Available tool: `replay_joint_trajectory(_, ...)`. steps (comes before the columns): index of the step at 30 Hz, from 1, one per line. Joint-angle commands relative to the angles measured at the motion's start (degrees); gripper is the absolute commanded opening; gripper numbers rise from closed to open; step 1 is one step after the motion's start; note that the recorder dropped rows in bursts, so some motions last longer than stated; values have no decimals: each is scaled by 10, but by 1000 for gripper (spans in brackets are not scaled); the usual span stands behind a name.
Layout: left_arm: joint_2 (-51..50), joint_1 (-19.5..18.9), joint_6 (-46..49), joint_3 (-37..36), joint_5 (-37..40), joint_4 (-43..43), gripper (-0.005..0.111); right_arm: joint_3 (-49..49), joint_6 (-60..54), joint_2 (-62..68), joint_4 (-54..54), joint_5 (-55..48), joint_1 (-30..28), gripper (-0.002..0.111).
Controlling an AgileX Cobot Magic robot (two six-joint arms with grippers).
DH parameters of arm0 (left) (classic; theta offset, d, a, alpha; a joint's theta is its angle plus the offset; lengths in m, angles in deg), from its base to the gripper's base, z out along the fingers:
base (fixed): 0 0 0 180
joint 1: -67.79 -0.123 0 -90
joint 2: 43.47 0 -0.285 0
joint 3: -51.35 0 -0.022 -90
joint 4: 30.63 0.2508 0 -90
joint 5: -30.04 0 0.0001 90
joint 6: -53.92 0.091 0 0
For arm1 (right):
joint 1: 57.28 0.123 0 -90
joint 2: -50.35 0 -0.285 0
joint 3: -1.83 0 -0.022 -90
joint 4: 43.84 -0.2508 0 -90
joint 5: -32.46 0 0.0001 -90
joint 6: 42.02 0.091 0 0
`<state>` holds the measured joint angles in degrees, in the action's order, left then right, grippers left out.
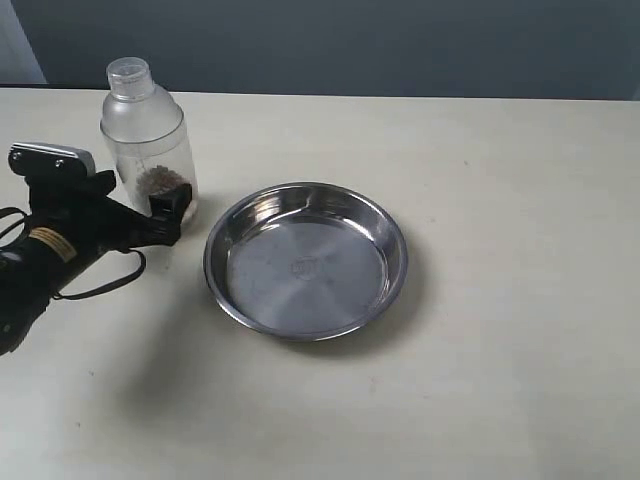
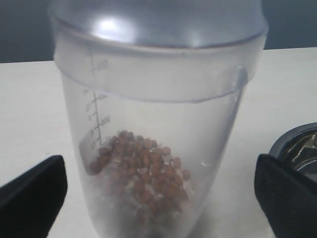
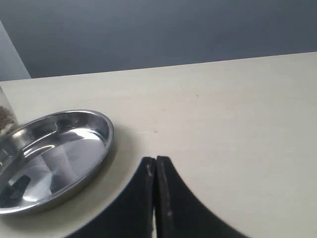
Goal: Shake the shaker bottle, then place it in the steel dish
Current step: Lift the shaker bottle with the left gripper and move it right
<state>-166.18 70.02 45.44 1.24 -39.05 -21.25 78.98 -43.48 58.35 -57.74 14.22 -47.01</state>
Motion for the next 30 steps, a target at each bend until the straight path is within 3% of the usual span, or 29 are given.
replay_joint_trajectory(1, 2, 0, -5, 0, -9, -1, 101, 1, 0, -2, 4, 6, 1, -1)
replay_joint_trajectory(19, 1, 0, 16, 52, -9, -10, 101, 1, 0, -2, 3, 6, 1, -1)
replay_joint_trajectory(30, -75, 0, 18, 76, -9, -12, 101, 1, 0, -2, 3, 6, 1, -1)
